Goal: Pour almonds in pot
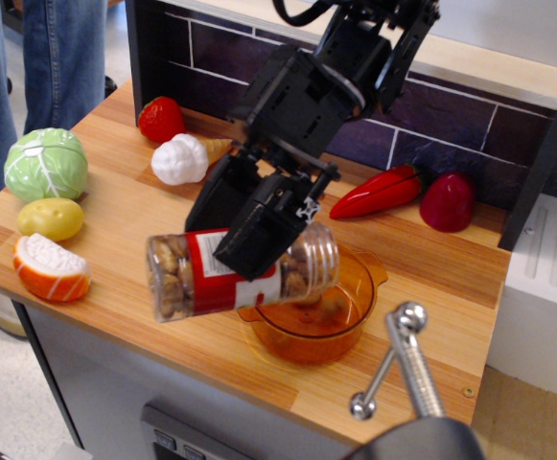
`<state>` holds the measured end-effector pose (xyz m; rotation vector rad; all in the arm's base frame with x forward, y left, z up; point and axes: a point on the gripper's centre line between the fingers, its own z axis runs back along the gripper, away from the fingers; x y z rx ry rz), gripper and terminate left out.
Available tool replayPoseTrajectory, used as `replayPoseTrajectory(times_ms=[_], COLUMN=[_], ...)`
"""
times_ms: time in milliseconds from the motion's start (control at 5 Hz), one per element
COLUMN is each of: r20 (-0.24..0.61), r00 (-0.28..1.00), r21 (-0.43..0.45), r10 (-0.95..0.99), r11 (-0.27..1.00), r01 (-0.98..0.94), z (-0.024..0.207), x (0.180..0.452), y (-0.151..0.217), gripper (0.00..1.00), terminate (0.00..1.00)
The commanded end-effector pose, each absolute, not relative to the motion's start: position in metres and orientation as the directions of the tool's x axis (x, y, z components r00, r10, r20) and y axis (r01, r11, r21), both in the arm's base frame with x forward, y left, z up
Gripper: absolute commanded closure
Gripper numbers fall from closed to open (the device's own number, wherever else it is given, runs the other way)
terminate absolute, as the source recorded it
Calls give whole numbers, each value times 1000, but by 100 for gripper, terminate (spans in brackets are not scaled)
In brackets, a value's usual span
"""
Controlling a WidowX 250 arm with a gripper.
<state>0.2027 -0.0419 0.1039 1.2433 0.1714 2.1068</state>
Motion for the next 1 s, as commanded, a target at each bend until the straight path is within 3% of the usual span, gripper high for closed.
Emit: replayPoseTrajectory(times_ms=[0, 600, 800], r20=[724, 758, 770], r00=[-357, -407, -404], r21=[419, 392, 411], r10=[590, 510, 495], r11=[-787, -854, -868], r01=[-452, -341, -280], z=[117, 127, 126], x=[198, 210, 211], y=[-45, -23, -28], gripper=[100, 100, 100], terminate=[0, 0, 100])
